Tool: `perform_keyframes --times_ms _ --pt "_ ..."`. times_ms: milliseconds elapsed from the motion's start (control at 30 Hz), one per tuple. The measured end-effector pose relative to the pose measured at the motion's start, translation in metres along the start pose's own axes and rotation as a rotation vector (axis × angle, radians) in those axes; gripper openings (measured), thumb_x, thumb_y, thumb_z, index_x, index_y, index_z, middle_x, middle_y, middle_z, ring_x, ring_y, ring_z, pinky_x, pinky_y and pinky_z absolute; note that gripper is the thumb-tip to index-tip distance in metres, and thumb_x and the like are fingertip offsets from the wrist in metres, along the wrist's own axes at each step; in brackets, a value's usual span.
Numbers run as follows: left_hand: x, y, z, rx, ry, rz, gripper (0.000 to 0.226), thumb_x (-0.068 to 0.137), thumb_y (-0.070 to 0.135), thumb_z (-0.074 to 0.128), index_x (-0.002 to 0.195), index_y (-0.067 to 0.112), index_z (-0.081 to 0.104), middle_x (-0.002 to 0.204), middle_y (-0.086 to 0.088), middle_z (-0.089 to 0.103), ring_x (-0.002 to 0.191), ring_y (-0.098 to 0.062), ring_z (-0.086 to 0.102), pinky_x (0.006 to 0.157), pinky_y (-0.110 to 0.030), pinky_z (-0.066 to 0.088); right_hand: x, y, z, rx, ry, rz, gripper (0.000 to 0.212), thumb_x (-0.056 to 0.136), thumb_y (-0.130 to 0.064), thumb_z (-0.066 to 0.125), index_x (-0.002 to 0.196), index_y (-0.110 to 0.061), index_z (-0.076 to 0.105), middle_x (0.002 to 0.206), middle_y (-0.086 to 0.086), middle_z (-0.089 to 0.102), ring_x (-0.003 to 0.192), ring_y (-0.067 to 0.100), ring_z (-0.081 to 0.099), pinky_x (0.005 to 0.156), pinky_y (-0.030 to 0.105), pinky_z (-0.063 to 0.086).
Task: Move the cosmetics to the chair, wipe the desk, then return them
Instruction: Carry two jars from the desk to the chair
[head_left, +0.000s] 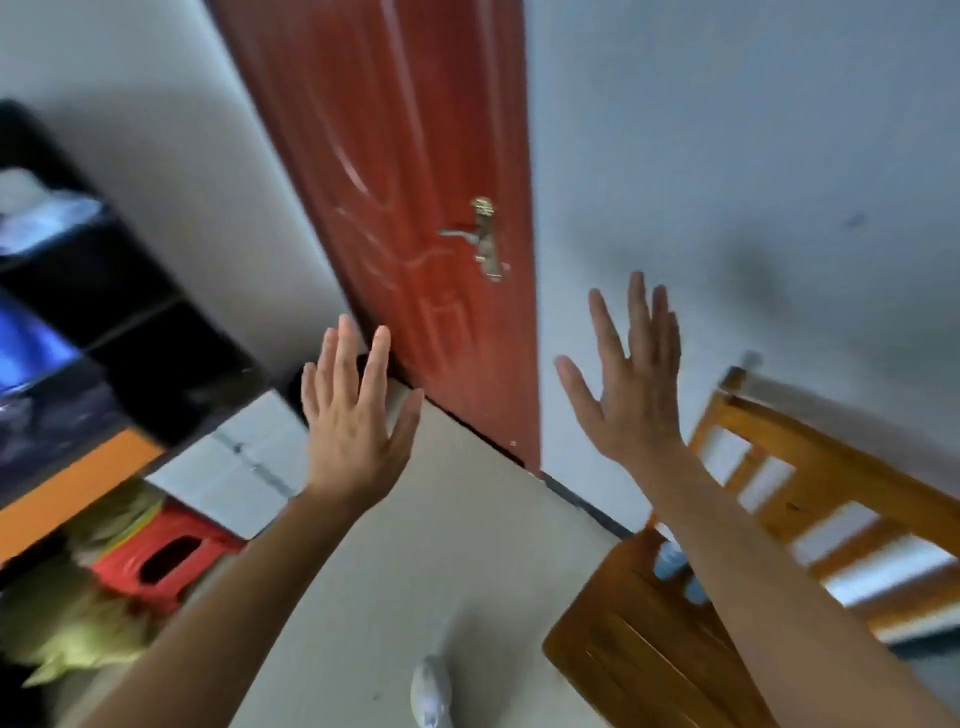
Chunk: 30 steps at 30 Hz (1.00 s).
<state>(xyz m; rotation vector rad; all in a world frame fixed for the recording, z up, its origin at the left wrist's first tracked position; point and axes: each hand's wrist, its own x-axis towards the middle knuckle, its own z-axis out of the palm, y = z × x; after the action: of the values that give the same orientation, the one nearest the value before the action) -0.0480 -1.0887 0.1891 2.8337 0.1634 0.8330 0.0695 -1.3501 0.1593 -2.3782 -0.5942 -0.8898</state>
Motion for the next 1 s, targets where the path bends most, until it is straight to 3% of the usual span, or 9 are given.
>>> perform_keyframes --times_ms 133,367,600,767,1000 --pt "-0.044 -0.096 -0.095 0.17 0.123 -0.191 0.069 0.099 0.051 0.036 0.157 0.015 0.024 0.165 -0.016 0.01 0.153 -0.034 0.007 0.12 -0.058 0.014 0.037 -0.124 0.041 0.154 -0.02 -0.219 0.07 0.101 -0.054 0.047 0.158 -0.017 0.031 0.166 0.02 0.015 0.152 0.043 0.015 0.121 0.058 0.019" --pt "-0.146 -0.248 -0.207 0.353 0.265 -0.478 0.065 0.097 0.048 0.042 0.153 0.016 0.035 0.164 -0.016 0.018 0.152 -0.034 0.011 0.118 -0.061 0.013 0.043 -0.359 0.126 0.394 -0.135 -0.45 0.076 0.1 -0.059 0.043 0.161 -0.02 0.02 0.168 0.017 0.006 0.154 0.041 0.008 0.121 0.059 0.018" --pt "-0.222 -0.398 -0.283 0.402 0.25 -0.687 0.068 0.096 0.054 0.034 0.155 0.02 0.031 0.166 -0.011 0.012 0.154 -0.029 0.003 0.12 -0.06 0.01 0.002 -0.568 0.219 0.572 -0.275 -0.582 0.078 0.099 -0.055 0.049 0.161 -0.021 0.015 0.169 0.016 0.006 0.155 0.039 0.007 0.121 0.059 0.021" --pt "-0.232 -0.479 -0.302 0.391 0.238 -0.728 0.068 0.096 0.056 0.032 0.155 0.021 0.03 0.166 -0.01 0.013 0.154 -0.029 0.005 0.12 -0.059 0.012 -0.012 -0.652 0.267 0.626 -0.376 -0.595 0.076 0.1 -0.058 0.043 0.162 -0.028 0.01 0.17 0.01 0.002 0.156 0.033 0.005 0.124 0.052 0.018" --pt "-0.198 -0.579 -0.257 0.312 0.186 -0.766 0.069 0.096 0.056 0.03 0.156 0.021 0.028 0.166 -0.008 0.01 0.154 -0.026 0.003 0.121 -0.057 0.011 0.011 -0.694 0.367 0.635 -0.466 -0.528 0.075 0.1 -0.057 0.045 0.161 -0.025 0.014 0.17 0.008 0.003 0.156 0.028 0.005 0.124 0.049 0.018"
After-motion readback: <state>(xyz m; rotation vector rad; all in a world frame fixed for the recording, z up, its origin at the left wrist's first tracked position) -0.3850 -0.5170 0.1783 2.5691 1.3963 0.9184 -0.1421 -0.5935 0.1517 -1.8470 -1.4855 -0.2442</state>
